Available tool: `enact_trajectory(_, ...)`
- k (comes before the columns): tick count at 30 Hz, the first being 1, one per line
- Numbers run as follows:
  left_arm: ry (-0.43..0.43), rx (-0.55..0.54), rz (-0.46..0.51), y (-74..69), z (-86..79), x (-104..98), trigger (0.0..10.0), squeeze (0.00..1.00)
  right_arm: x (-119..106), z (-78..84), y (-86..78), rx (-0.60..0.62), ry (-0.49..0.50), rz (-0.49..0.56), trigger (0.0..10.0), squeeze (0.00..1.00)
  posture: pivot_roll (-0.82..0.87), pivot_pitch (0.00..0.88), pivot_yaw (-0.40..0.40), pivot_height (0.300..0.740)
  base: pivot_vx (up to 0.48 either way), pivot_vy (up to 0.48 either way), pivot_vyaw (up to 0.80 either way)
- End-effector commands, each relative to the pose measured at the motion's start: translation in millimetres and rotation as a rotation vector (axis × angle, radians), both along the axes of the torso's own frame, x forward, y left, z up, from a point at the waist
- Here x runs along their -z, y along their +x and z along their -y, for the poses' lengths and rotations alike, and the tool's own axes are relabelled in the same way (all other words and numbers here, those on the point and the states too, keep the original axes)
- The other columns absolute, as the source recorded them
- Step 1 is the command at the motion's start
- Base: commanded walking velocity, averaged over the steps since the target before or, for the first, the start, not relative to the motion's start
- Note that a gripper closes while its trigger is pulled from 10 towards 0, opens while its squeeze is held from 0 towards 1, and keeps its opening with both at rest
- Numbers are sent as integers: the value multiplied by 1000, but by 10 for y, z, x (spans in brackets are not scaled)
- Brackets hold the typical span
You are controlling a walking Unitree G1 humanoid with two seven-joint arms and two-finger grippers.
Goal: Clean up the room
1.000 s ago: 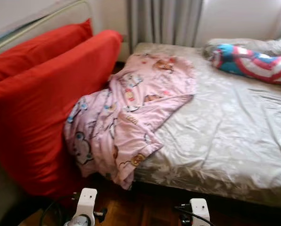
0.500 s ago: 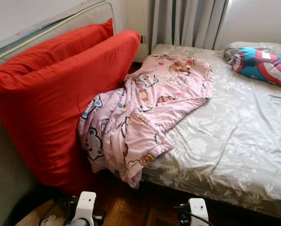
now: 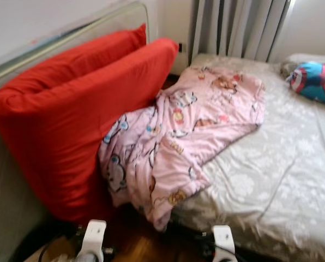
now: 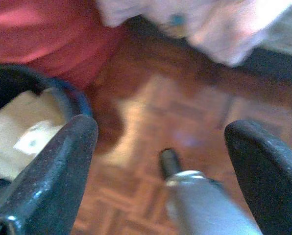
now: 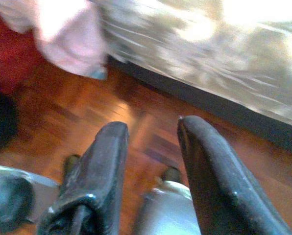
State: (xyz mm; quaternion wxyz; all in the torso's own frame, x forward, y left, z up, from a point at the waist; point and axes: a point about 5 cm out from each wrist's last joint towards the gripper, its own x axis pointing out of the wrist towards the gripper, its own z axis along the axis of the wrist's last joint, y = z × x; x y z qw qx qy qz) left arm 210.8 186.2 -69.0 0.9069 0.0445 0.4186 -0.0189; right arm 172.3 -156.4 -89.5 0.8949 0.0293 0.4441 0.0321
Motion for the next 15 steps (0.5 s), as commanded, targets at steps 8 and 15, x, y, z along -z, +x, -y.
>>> enact_trajectory(8, 33, 5, -22, -57, -115, 17, 10000, 0, -20, -88, 45, -12, 24, 17, 10000, 0, -29, 28, -3, 740, 278, 0, 0)
enact_trajectory(15, 34, 7, -24, -59, -118, 18, 10000, 0, -20, -93, 43, -11, 31, 19, 10000, 0, -30, 30, -3, 740, 276, 0, 507)
